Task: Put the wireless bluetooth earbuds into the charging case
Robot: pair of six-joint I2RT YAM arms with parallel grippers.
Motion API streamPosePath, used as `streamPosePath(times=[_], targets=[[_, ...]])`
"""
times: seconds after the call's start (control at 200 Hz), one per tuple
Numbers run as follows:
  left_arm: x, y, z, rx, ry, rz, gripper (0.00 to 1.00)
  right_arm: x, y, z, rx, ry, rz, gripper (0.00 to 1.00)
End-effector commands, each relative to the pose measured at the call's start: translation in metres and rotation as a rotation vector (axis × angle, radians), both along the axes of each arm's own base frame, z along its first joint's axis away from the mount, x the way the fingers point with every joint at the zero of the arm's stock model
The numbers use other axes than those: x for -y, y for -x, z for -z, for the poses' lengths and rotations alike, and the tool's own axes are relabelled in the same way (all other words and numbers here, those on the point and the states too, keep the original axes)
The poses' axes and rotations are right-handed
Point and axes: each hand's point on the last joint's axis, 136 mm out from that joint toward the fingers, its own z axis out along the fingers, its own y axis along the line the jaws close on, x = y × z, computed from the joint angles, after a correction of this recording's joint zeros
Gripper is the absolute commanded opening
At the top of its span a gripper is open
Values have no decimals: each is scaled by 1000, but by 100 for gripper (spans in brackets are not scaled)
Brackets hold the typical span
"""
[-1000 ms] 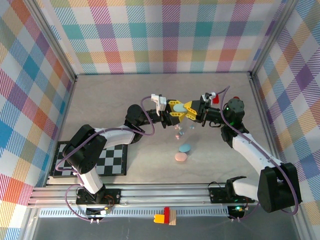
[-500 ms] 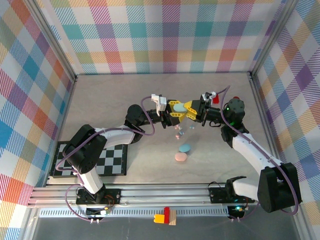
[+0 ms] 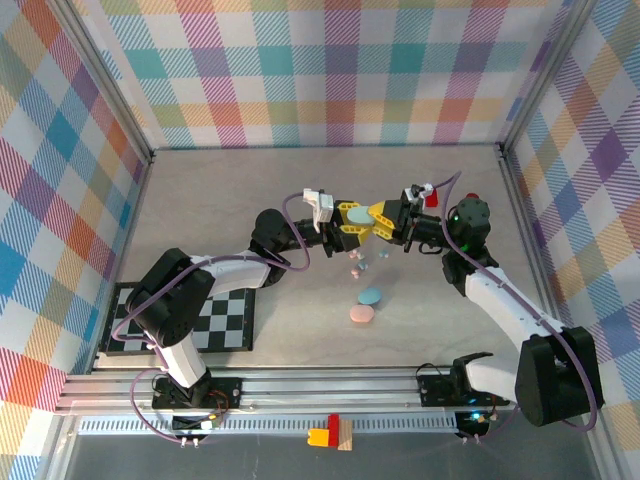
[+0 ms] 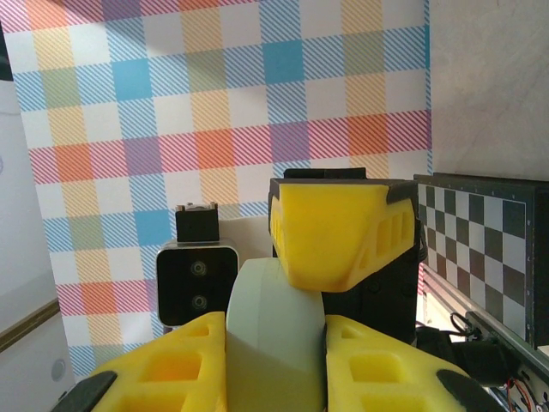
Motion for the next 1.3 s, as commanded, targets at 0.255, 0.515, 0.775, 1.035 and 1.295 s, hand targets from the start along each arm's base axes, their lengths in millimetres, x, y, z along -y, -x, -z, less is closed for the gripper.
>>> streamPosePath(times=[0.255,0.515,0.775,1.035,1.295], targets=[[-2,6,-13,45,34,25,33,3,5,-7,43,-1,7,16],[-3,6,-13,36,34,23,30,9,0,-6,72,20,59,49],[-9,7,-11,17,18,58,30,35,3,6,301,383,154,76],[-14,19,-4,-13,-25,173,30,56,33,-4,877,843,29,90],[-14,23,-1,-21,-41,212,30,24,44,-16,1186,946,-152,93]])
